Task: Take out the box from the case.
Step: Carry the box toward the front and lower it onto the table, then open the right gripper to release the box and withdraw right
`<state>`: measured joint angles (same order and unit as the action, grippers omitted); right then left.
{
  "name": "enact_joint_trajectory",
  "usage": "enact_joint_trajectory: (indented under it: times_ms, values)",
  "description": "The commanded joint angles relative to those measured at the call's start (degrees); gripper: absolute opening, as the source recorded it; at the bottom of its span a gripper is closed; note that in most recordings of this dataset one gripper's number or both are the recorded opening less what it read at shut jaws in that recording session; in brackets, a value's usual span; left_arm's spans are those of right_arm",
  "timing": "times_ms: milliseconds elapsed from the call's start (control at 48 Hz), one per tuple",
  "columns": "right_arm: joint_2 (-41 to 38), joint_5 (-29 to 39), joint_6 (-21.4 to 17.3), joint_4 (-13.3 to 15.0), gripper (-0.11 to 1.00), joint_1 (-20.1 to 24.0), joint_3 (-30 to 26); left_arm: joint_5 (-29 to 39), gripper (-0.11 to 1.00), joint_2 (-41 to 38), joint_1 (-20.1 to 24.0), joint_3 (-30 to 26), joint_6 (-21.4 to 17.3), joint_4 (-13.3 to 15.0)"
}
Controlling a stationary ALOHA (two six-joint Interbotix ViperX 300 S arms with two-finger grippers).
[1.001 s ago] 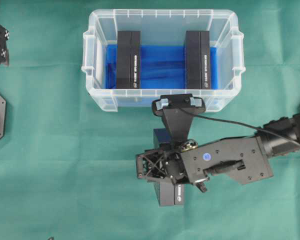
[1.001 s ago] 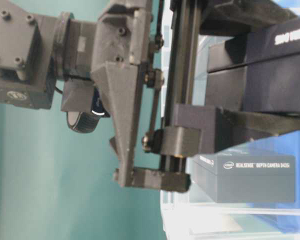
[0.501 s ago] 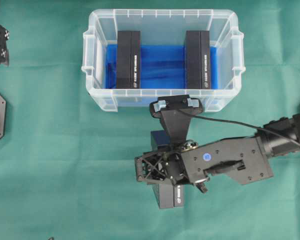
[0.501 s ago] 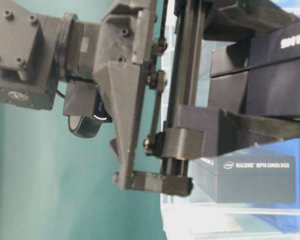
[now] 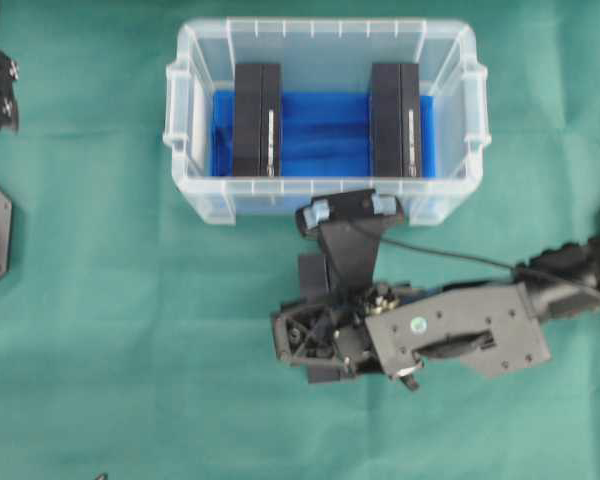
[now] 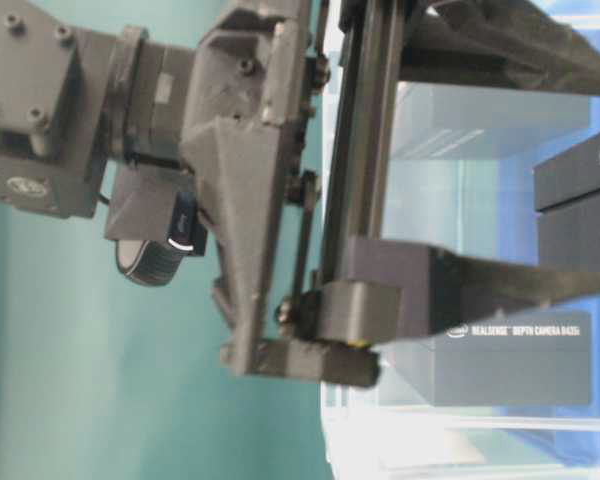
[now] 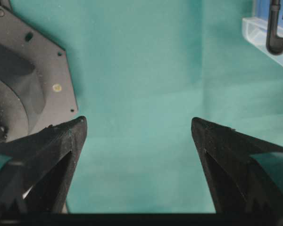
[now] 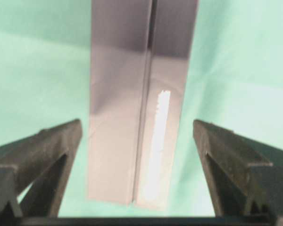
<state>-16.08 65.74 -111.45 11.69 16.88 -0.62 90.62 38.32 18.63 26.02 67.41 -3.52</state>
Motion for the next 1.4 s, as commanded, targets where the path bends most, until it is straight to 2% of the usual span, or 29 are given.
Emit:
enact_joint_trajectory:
  times_ms: [0,292,501,792,1001,1376]
  values:
    - [1.14,1.14,-0.62,1.14,0.92,0.09,-0.79,-0.18,0.91,0.09,-0.18,-0.53,0.09,-0.18]
    - [1.14,1.14,-0.79,1.93,0.91,0.09,-1.49,-0.18,0.91,-0.09,-0.18,-0.62,0.18,-0.18]
    - [1.58,2.11,-0.18,2.02,0.91,0.09,-4.31,-0.18,0.91,-0.18,-0.18,-0.70,0.18,-0.18]
    - [3.43,9.40,3.08,3.08,0.91,0.09,-9.05,-0.18,0.91,-0.18,-0.18,-0.70,0.26,-0.18]
    - [4.04,14.24,3.52,5.01,0.91,0.09,-12.30,-0.18,0.91,-0.18,-0.18,-0.79,0.35,-0.18]
    - [5.19,16.44,3.87,5.36,0.91,-0.09,-13.71,-0.26,0.91,0.09,-0.18,-0.70,0.35,-0.18]
